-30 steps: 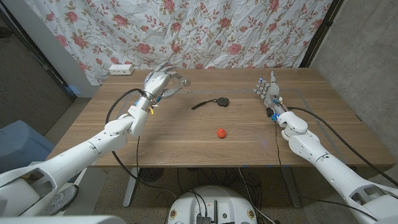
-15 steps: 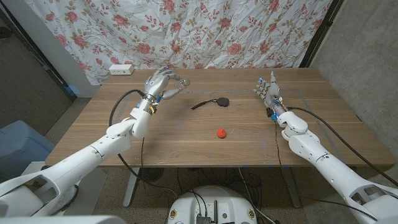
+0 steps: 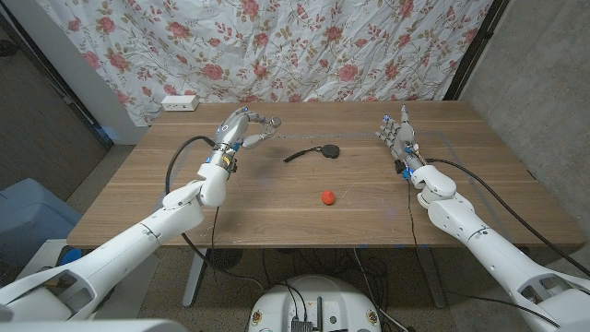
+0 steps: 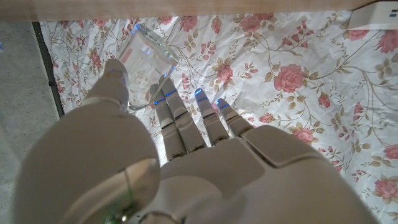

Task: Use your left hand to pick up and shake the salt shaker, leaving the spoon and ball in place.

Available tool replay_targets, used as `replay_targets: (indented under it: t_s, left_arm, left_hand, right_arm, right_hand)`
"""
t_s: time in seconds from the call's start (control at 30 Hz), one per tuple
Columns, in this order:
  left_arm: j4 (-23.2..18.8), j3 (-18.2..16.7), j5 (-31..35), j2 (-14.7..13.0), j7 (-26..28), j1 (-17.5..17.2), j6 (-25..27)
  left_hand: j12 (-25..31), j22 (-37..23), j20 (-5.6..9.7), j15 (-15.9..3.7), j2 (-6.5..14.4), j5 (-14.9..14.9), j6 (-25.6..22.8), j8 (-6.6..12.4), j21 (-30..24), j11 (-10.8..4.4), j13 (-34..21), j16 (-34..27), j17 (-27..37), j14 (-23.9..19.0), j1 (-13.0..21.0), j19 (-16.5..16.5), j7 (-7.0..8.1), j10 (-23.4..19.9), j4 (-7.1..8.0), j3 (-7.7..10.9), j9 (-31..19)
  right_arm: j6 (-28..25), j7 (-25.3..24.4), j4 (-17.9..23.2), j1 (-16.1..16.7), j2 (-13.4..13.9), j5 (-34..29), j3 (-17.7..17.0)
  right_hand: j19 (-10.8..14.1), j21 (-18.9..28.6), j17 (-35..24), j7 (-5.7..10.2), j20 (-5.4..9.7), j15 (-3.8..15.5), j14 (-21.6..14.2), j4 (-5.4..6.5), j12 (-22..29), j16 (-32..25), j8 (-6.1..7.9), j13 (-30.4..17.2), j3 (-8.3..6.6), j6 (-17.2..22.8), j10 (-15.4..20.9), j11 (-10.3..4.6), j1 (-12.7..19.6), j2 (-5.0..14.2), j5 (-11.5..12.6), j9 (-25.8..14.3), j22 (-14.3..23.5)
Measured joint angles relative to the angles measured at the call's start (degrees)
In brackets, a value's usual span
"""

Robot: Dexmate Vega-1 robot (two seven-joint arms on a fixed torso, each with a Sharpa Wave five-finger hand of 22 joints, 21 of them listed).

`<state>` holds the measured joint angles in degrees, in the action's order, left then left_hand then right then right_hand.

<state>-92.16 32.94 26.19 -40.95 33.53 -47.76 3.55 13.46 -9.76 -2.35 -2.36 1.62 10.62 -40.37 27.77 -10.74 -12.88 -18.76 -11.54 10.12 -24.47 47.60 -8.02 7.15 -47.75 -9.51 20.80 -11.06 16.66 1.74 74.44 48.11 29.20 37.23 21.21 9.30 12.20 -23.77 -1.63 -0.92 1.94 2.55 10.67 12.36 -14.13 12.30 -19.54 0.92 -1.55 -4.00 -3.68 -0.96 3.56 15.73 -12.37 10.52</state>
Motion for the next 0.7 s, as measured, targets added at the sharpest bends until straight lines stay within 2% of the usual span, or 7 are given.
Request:
replay_targets:
  t_s: [0.53,0.67,0.7]
  left_arm:
    - [-2.4,-1.9,-9.3,2.8,-4.1,-2.5,2.7]
    - [-3.0,-2.2,-9.3,3.1,-4.1,-3.0,2.7]
    - [-3.2,-2.3,-11.8,3.2,-5.3,-3.2,3.4]
  left_hand:
    - [-0.8,0.0,0.0,0.0,0.3,0.0,0.0,-1.0,0.0,0.01,0.6,0.3,0.0,0.0,-0.3,0.0,0.0,0.6,0.23,-0.25,0.1]
    - [-0.8,0.0,-0.75,0.0,0.5,0.0,0.0,-1.44,0.0,0.19,0.9,0.3,0.0,0.0,-0.5,-0.1,0.0,1.0,0.23,-0.25,0.2]
    - [-0.8,0.0,-0.86,0.0,0.5,0.0,0.0,-1.46,0.0,0.1,0.9,0.3,0.0,0.0,-0.5,0.0,0.0,1.1,0.23,-0.25,0.2]
  right_arm:
    - [0.0,0.0,0.0,0.0,0.0,0.0,0.0]
    - [0.0,0.0,0.0,0.0,0.0,0.0,0.0]
    - [0.0,0.0,0.0,0.0,0.0,0.0,0.0]
  right_hand:
    - [0.0,0.0,0.0,0.0,0.0,0.0,0.0,0.0,0.0,0.0,0.0,0.0,0.0,0.0,0.0,0.0,0.0,0.0,0.0,0.0,0.0]
    - [0.0,0.0,0.0,0.0,0.0,0.0,0.0,0.0,0.0,0.0,0.0,0.0,0.0,0.0,0.0,0.0,0.0,0.0,0.0,0.0,0.0]
    - [0.0,0.0,0.0,0.0,0.0,0.0,0.0,0.0,0.0,0.0,0.0,0.0,0.0,0.0,0.0,0.0,0.0,0.0,0.0,0.0,0.0]
